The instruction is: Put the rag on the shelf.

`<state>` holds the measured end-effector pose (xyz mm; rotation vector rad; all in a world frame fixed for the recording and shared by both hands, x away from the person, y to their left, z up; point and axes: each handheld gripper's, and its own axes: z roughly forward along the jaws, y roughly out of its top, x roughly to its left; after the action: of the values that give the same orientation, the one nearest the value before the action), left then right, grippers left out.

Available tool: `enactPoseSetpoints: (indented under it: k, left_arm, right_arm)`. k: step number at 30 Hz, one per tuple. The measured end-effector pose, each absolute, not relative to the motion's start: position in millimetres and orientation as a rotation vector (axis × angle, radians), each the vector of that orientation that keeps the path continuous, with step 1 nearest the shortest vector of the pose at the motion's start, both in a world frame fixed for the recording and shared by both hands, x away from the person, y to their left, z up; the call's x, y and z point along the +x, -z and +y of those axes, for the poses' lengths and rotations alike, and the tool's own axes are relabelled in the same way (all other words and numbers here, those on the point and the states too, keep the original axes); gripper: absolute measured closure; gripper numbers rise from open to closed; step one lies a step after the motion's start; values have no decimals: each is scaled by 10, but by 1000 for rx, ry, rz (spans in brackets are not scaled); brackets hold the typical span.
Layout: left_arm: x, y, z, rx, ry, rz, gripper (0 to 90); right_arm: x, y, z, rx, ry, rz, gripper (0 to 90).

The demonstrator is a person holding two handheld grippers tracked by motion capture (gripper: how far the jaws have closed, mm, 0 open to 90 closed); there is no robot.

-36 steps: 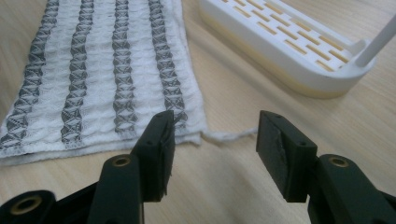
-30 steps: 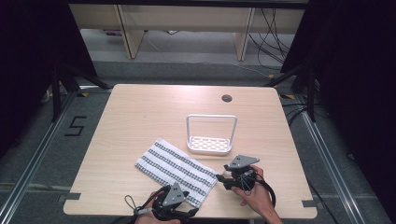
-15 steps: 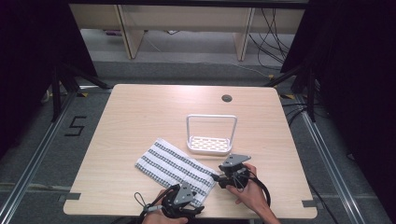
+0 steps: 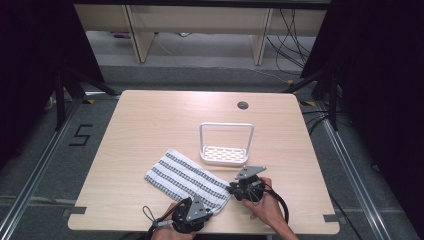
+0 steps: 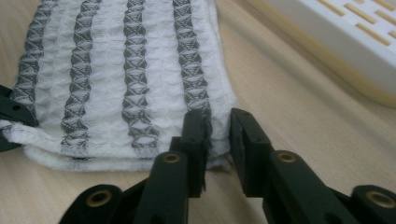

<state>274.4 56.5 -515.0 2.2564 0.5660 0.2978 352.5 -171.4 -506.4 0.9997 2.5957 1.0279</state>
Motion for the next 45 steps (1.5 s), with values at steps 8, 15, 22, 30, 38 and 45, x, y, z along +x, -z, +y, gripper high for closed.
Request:
enactPoseSetpoints:
  k: [8, 15, 22, 30, 38, 45]
  left_arm:
    - [2747, 5088, 594, 2251, -293, 549, 846]
    - [2756, 4974, 650, 2206, -269, 561, 847]
    - [2766, 4842, 718, 2180, -257, 549, 849]
    - [2788, 4413, 818, 2092, -298, 511, 852]
    - [2854, 4064, 1032, 2026, -297, 499, 853]
    - [2900, 3739, 1154, 1983, -322, 483, 854]
  right_arm:
    - [3520, 5068, -1711, 1005, -1068, 2592, 864]
    - [3500, 4966, -1738, 1018, -1134, 2576, 867]
    - [3474, 4812, -1730, 1005, -1189, 2558, 868]
    - [3402, 4465, -1660, 909, -1289, 2499, 870]
    - [3442, 4090, -1620, 874, -1396, 2430, 871]
    - [3440, 3680, -1676, 819, -1453, 2373, 872]
